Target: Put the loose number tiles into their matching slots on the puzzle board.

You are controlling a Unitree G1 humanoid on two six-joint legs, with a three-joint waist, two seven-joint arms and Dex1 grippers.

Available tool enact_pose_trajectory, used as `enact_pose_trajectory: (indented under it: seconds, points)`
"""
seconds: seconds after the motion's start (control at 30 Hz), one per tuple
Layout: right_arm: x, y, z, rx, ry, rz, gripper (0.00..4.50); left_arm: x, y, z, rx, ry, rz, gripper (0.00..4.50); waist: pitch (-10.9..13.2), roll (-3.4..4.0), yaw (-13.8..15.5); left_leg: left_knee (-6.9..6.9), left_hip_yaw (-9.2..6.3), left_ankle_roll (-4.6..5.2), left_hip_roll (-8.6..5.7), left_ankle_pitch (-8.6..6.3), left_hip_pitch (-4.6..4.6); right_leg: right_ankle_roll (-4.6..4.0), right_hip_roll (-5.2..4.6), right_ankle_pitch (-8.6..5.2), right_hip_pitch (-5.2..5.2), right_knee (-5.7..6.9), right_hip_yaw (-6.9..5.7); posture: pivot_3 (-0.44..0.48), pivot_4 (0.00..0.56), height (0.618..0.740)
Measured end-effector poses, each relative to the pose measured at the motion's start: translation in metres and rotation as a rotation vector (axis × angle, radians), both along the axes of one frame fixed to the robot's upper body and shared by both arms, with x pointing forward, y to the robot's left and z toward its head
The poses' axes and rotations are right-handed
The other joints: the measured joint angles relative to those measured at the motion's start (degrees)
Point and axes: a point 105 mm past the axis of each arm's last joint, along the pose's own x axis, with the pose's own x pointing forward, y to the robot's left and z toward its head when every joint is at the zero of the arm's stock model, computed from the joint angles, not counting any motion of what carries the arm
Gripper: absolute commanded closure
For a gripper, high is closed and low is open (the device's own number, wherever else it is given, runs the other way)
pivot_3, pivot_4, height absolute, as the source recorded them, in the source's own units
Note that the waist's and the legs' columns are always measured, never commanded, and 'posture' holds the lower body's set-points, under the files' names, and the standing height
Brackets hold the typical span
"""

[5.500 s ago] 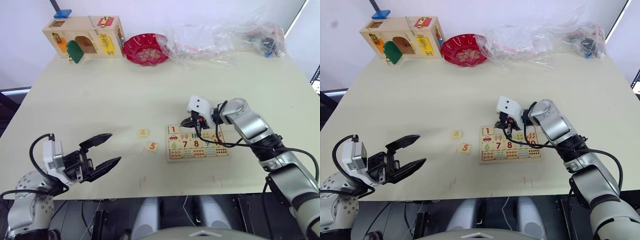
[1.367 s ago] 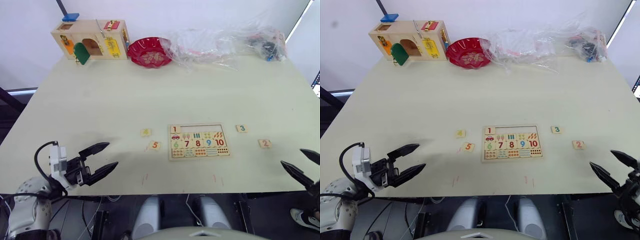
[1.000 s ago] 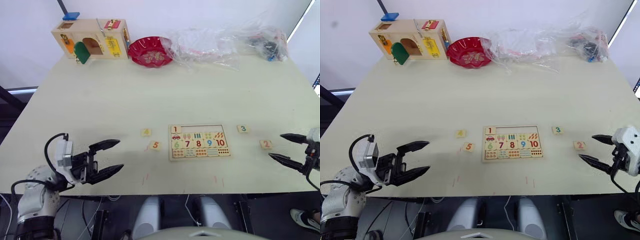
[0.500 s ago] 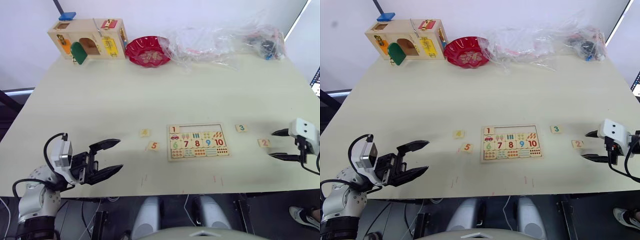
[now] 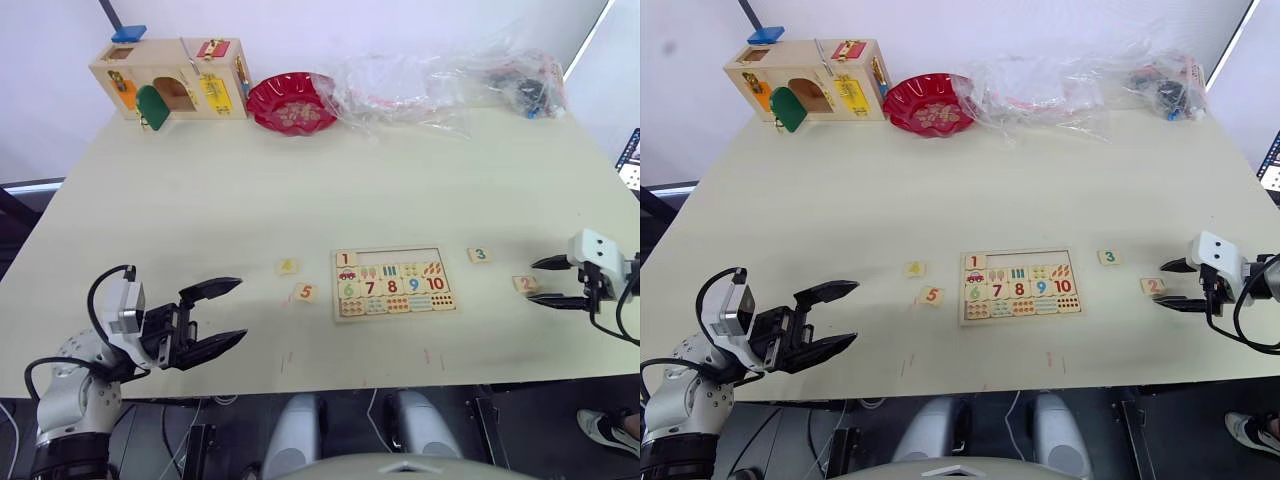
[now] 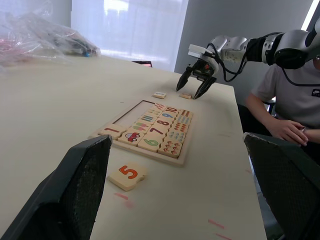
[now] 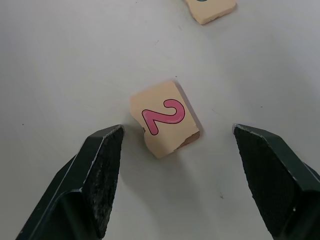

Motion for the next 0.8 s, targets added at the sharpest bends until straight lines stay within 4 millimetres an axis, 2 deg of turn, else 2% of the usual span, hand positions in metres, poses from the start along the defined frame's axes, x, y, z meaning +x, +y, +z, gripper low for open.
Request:
enact_pose_trajectory:
  seconds: [0.2, 0.23, 0.27, 0.4, 0.67, 0.8]
  points:
    - [0.001, 0.003, -0.001, 0.02, 0.0, 0.001, 0.84, 0.003, -0.001, 0.004, 0.0, -0.016, -0.005, 0.0, 0.0, -0.02, -0.2, 0.0, -0.01, 0.0, 0.01, 0.0, 0.02, 0.0, 0.02, 0.0, 0.01, 0.01, 0.0, 0.0, 0.15, 0.74]
    - [0.001, 0.004, -0.001, 0.021, 0.0, 0.001, 1.36, 0.003, -0.001, 0.004, 0.0, -0.017, -0.005, 0.0, 0.0, -0.02, -0.2, 0.0, -0.01, 0.0, 0.01, 0.0, 0.03, 0.0, 0.02, 0.0, 0.01, 0.01, 0.01, 0.0, 0.15, 0.74]
    - [0.0, 0.004, -0.002, 0.022, 0.001, 0.006, 1.38, 0.003, -0.001, 0.004, -0.001, -0.016, -0.005, 0.0, 0.0, -0.02, -0.2, 0.0, -0.01, 0.0, 0.01, 0.0, 0.03, 0.0, 0.02, 0.0, 0.01, 0.01, 0.01, 0.0, 0.15, 0.74]
    - [-0.001, 0.008, -0.004, 0.045, 0.016, 0.009, 3.2, 0.003, -0.001, 0.003, -0.002, -0.012, -0.006, 0.0, 0.0, -0.02, -0.1, 0.01, -0.03, 0.0, 0.02, 0.0, 0.03, 0.0, 0.01, 0.01, 0.02, 0.01, 0.01, 0.0, 0.15, 0.74]
    - [-0.005, 0.011, -0.005, 0.083, 0.032, -0.035, 3.2, 0.004, -0.001, 0.004, -0.005, -0.009, -0.006, 0.0, 0.0, -0.03, -0.1, 0.01, -0.07, 0.0, 0.02, 0.0, 0.03, 0.0, 0.01, 0.0, 0.04, 0.01, -0.02, 0.0, 0.15, 0.74]
    - [-0.012, 0.018, -0.005, 0.106, 0.03, -0.054, 3.2, 0.004, -0.002, 0.004, -0.008, -0.008, -0.005, 0.0, 0.0, -0.03, 0.0, 0.0, -0.16, 0.0, 0.02, 0.0, 0.01, 0.0, 0.01, 0.0, 0.03, 0.0, -0.04, 0.0, 0.15, 0.74]
